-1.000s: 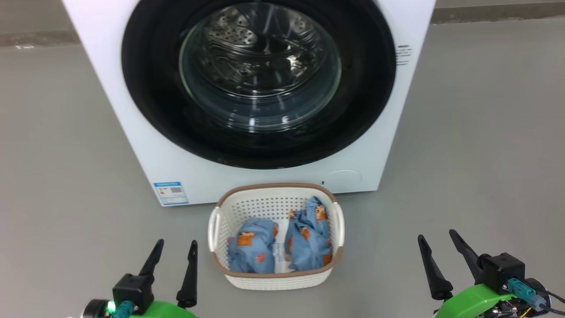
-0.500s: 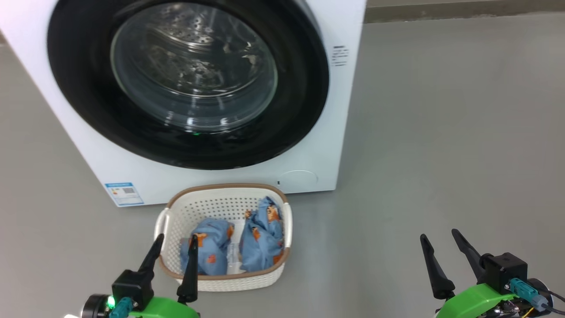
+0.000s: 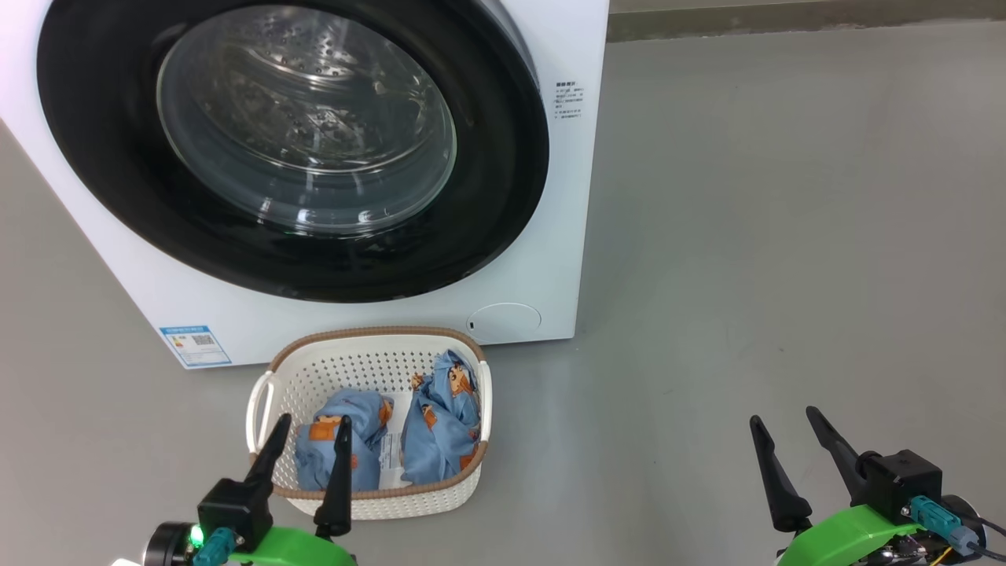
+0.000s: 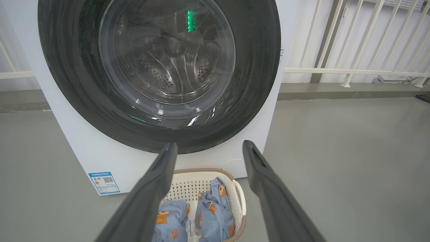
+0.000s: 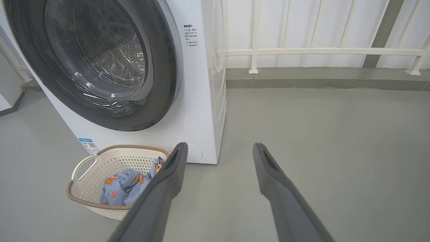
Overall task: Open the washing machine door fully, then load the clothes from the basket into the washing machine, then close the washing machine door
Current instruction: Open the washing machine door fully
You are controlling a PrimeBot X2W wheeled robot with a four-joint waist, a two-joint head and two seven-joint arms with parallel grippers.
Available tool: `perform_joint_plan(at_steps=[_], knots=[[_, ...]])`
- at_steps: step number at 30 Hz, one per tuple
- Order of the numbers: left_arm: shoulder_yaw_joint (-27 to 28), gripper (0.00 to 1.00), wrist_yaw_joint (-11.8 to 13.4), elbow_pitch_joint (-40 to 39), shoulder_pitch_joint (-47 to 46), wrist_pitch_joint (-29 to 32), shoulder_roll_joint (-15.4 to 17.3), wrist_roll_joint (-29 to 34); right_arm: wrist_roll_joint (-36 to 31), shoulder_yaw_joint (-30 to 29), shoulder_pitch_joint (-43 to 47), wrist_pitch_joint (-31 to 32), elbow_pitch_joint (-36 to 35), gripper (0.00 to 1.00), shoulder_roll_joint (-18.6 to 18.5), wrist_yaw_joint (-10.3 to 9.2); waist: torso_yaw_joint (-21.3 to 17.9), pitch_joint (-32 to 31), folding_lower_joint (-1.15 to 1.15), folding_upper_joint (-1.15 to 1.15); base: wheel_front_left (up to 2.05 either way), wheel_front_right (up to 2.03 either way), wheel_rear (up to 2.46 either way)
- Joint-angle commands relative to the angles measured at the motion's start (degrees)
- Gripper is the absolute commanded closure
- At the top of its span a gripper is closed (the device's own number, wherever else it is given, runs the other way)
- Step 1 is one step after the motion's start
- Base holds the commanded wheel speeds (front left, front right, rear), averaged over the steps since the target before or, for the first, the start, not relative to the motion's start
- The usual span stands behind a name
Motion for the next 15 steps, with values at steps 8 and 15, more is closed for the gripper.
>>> perform_joint_plan(at_steps=[8,15], knots=[[1.83,0.0,0.25,-1.34,-2.2,-0.71,0.83,-0.07,0.42,1.35,-1.53,-0.87,-1.5,0.0,-0.68,-0.06,-0.03,0.1,0.0,0.0,0.0,0.0,0.0],[1.79,0.0,0.43,-1.24,-2.26,-0.71,0.83,-0.04,0.82,1.67,-1.55,-0.93,-1.5,1.0,-0.89,-0.06,0.05,0.25,0.0,0.0,0.0,0.0,0.0]])
